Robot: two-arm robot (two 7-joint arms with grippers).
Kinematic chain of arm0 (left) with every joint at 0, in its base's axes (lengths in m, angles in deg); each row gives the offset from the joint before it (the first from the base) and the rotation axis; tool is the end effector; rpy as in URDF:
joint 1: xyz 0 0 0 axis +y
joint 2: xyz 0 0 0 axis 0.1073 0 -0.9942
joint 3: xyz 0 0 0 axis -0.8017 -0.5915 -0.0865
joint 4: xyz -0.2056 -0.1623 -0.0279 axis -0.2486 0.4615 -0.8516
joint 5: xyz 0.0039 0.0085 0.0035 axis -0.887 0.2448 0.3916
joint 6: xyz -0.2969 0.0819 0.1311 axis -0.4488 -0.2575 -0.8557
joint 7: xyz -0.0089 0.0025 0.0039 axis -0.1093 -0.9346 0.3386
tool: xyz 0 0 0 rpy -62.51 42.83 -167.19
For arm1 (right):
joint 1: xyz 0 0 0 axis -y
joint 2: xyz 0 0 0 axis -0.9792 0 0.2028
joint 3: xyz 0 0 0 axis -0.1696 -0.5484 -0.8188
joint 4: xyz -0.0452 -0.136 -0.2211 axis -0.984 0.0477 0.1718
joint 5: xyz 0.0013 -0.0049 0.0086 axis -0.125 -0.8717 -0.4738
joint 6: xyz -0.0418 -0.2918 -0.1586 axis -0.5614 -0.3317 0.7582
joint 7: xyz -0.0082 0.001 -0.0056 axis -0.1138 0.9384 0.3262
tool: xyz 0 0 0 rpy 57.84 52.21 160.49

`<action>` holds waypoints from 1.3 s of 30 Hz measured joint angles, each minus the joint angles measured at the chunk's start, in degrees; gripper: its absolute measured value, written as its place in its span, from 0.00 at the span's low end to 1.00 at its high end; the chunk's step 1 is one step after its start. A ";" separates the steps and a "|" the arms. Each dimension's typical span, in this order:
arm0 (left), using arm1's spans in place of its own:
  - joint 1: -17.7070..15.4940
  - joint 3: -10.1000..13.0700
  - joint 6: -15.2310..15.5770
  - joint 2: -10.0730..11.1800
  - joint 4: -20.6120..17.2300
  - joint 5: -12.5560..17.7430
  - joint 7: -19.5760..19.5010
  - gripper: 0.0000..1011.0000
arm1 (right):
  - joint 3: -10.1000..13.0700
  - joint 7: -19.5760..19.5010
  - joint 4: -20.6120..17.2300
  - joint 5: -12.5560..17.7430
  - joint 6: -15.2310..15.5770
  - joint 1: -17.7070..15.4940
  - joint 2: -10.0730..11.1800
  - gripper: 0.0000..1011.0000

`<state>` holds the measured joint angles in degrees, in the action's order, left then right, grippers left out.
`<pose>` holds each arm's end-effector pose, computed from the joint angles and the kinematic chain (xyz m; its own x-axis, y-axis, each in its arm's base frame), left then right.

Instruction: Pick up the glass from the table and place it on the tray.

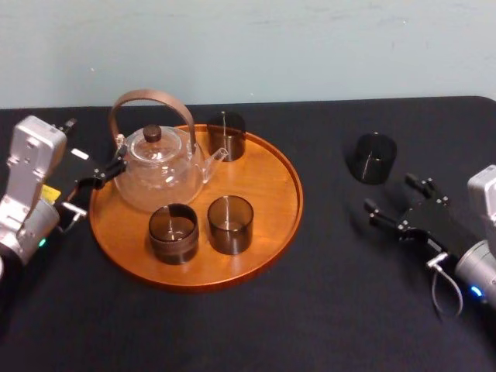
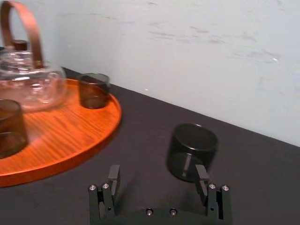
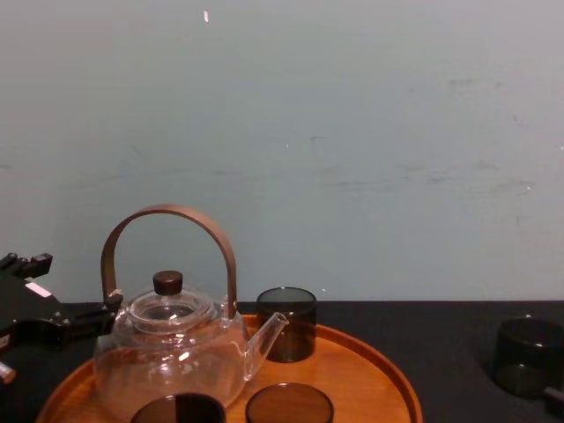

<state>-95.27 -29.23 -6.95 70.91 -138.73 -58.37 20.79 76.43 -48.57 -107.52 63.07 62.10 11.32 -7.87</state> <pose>0.3782 0.0606 -0.2857 0.2921 0.8803 0.3738 -0.9553 0.2871 0.0702 0.3403 -0.0861 -0.3276 0.4827 -0.8625 0.1521 0.8755 0.4707 -0.1093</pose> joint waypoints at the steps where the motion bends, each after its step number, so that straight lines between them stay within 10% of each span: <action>1: 0.00 0.00 0.00 0.00 0.00 0.00 0.00 1.00 | 0.29 -0.02 0.30 0.08 0.10 0.13 -0.08 0.99; 39: 0.00 0.00 0.00 0.00 0.00 0.00 0.00 1.00 | 2.42 1.34 7.65 1.09 1.65 5.67 -2.94 0.99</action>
<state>-95.27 -29.22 -6.95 70.91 -138.73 -58.38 20.79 78.84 -47.23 -99.87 64.16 63.75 16.99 -10.81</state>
